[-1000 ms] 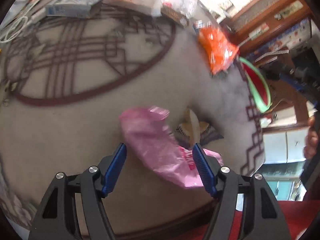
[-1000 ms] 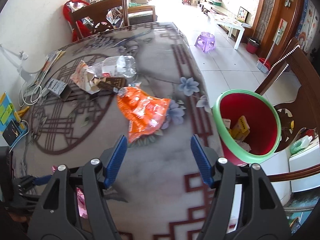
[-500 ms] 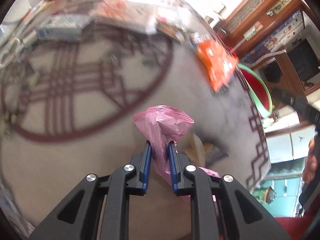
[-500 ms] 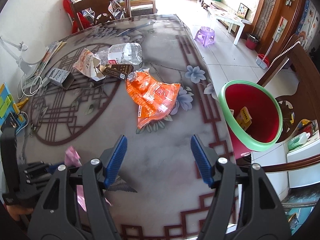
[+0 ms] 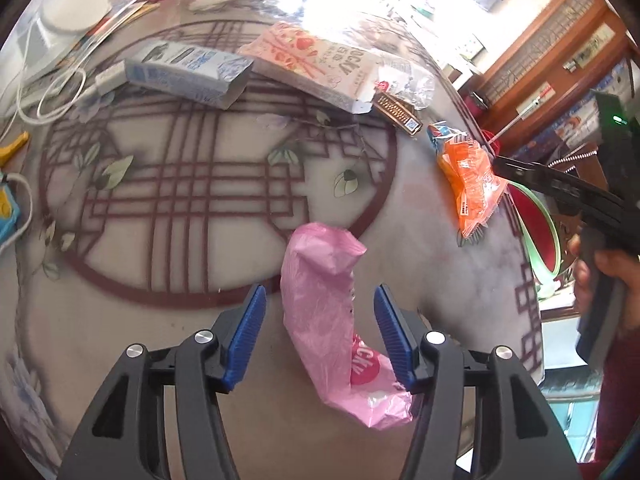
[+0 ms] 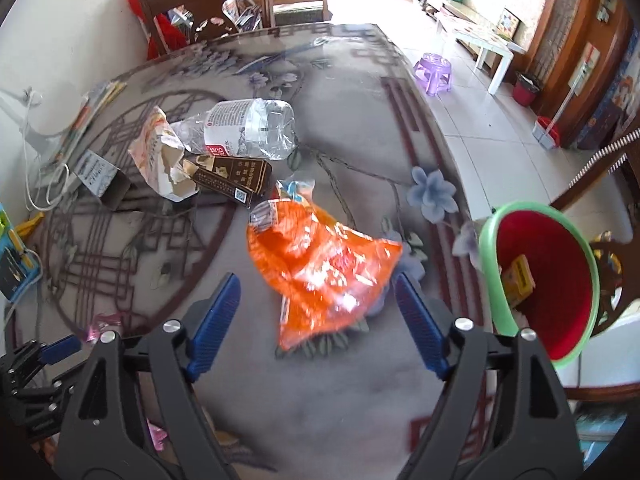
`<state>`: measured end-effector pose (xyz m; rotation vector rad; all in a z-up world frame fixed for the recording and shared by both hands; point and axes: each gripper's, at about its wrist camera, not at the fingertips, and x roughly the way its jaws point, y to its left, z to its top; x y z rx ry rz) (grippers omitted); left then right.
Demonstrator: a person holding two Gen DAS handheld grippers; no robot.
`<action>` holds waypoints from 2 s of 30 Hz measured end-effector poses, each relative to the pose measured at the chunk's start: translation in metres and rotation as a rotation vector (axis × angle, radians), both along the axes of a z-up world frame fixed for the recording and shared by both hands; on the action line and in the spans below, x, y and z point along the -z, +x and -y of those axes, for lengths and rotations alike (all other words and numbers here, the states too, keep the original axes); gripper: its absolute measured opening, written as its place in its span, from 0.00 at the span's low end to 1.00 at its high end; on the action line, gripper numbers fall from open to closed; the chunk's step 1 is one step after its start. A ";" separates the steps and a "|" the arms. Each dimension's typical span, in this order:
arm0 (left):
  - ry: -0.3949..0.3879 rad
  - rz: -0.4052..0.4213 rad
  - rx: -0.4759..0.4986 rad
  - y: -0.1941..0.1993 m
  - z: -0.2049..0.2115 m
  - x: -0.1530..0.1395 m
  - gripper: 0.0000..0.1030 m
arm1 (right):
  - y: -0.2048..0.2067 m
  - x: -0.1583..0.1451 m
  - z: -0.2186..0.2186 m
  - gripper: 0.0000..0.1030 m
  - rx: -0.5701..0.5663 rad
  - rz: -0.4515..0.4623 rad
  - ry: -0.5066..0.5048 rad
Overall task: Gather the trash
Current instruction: 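Grasp the pink plastic bag with the left tool while the right tool grasps the orange chip bag, then carry the pink bag and orange chip bag over the red bin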
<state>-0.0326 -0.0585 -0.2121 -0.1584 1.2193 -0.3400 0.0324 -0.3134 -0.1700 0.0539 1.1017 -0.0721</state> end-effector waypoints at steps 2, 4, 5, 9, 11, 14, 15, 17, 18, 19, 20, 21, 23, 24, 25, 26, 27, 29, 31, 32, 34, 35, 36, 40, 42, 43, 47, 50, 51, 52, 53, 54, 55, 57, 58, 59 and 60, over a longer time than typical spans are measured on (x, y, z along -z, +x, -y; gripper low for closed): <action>-0.008 -0.021 -0.009 -0.003 -0.001 0.004 0.53 | 0.012 0.010 -0.005 0.78 -0.034 -0.031 -0.047; -0.015 -0.040 -0.009 -0.005 -0.001 0.008 0.53 | 0.023 0.020 -0.009 0.78 -0.064 -0.064 -0.087; -0.014 -0.045 -0.008 -0.006 0.000 0.009 0.53 | 0.026 0.023 -0.011 0.78 -0.076 -0.073 -0.097; -0.020 -0.066 -0.012 -0.007 0.003 0.015 0.53 | 0.039 0.040 -0.015 0.81 -0.130 -0.129 -0.138; -0.018 -0.072 -0.003 -0.006 0.007 0.017 0.53 | 0.043 0.048 -0.015 0.81 -0.147 -0.152 -0.149; -0.004 -0.070 0.022 -0.005 0.014 0.020 0.53 | 0.043 0.052 -0.013 0.61 -0.151 -0.161 -0.129; -0.004 -0.072 0.026 -0.004 0.015 0.021 0.52 | 0.042 0.050 -0.012 0.56 -0.146 -0.155 -0.111; -0.005 -0.079 0.032 -0.003 0.017 0.023 0.51 | 0.039 0.045 -0.006 0.52 -0.121 -0.138 -0.046; -0.004 -0.082 0.036 -0.002 0.018 0.025 0.51 | 0.037 0.042 -0.005 0.52 -0.111 -0.126 -0.028; 0.003 -0.083 0.044 -0.001 0.020 0.026 0.49 | 0.033 0.037 -0.004 0.52 -0.101 -0.108 -0.008; 0.010 -0.082 0.051 -0.001 0.022 0.028 0.47 | 0.030 0.033 -0.003 0.51 -0.098 -0.098 0.007; 0.014 -0.082 0.055 0.000 0.023 0.029 0.40 | 0.027 0.029 -0.003 0.51 -0.098 -0.089 0.026; 0.013 -0.087 0.059 0.000 0.024 0.031 0.35 | 0.018 0.021 -0.005 0.51 -0.105 -0.073 0.048; 0.011 -0.083 0.061 0.001 0.025 0.031 0.34 | 0.014 0.017 -0.006 0.51 -0.110 -0.065 0.053; 0.010 -0.079 0.062 0.001 0.026 0.030 0.30 | 0.012 0.014 -0.008 0.51 -0.115 -0.057 0.056; 0.008 -0.074 0.063 0.001 0.026 0.029 0.27 | 0.007 0.010 -0.009 0.51 -0.119 -0.047 0.062; 0.010 -0.066 0.062 0.002 0.027 0.026 0.26 | 0.004 0.007 -0.010 0.51 -0.121 -0.039 0.069; 0.012 -0.042 0.057 0.002 0.027 0.021 0.25 | -0.004 0.001 -0.011 0.51 -0.124 -0.022 0.087; 0.015 -0.015 0.051 0.004 0.027 0.014 0.25 | -0.012 -0.005 -0.010 0.51 -0.117 -0.010 0.109; 0.016 -0.006 0.046 0.005 0.028 0.012 0.25 | -0.018 -0.007 -0.008 0.51 -0.106 -0.002 0.132; 0.008 0.012 0.033 0.009 0.029 0.004 0.25 | -0.026 -0.012 -0.005 0.51 -0.084 0.008 0.168; 0.006 0.021 0.028 0.011 0.030 0.001 0.25 | -0.027 -0.012 -0.005 0.51 -0.079 0.012 0.173; 0.005 0.031 0.025 0.013 0.030 -0.003 0.25 | -0.030 -0.014 -0.005 0.51 -0.076 0.016 0.163; 0.001 0.069 0.010 0.021 0.036 -0.016 0.25 | -0.037 -0.021 -0.011 0.51 -0.105 0.039 0.081; -0.004 0.085 -0.003 0.025 0.039 -0.022 0.25 | -0.040 -0.024 -0.007 0.52 -0.108 0.046 0.088; -0.008 0.092 -0.010 0.027 0.039 -0.026 0.25 | -0.040 -0.026 -0.005 0.52 -0.108 0.049 0.092; -0.015 0.116 -0.026 0.034 0.049 -0.035 0.25 | -0.042 -0.028 0.006 0.52 -0.097 0.058 0.102; -0.012 0.129 -0.024 0.039 0.059 -0.041 0.25 | -0.044 -0.030 0.013 0.52 -0.096 0.064 0.105; -0.010 0.131 -0.023 0.040 0.063 -0.042 0.25 | -0.044 -0.029 0.016 0.52 -0.096 0.062 0.107; -0.009 0.132 -0.021 0.040 0.065 -0.041 0.25 | -0.044 -0.029 0.019 0.52 -0.094 0.059 0.108; -0.008 0.132 -0.019 0.041 0.069 -0.041 0.25 | -0.045 -0.028 0.023 0.52 -0.089 0.058 0.112; -0.007 0.132 -0.016 0.041 0.073 -0.041 0.25 | -0.045 -0.028 0.027 0.52 -0.085 0.057 0.116; -0.007 0.132 -0.013 0.040 0.075 -0.041 0.25 | -0.046 -0.028 0.029 0.52 -0.083 0.058 0.119; -0.005 0.131 -0.006 0.040 0.083 -0.041 0.25 | -0.048 -0.028 0.037 0.52 -0.076 0.059 0.123; -0.004 0.131 -0.004 0.040 0.086 -0.041 0.25 | -0.049 -0.027 0.042 0.52 -0.071 0.058 0.125; -0.004 0.131 -0.002 0.040 0.090 -0.042 0.25 | -0.049 -0.026 0.046 0.52 -0.065 0.056 0.125; -0.004 0.132 0.001 0.040 0.095 -0.042 0.25 | -0.050 -0.025 0.051 0.52 -0.060 0.053 0.126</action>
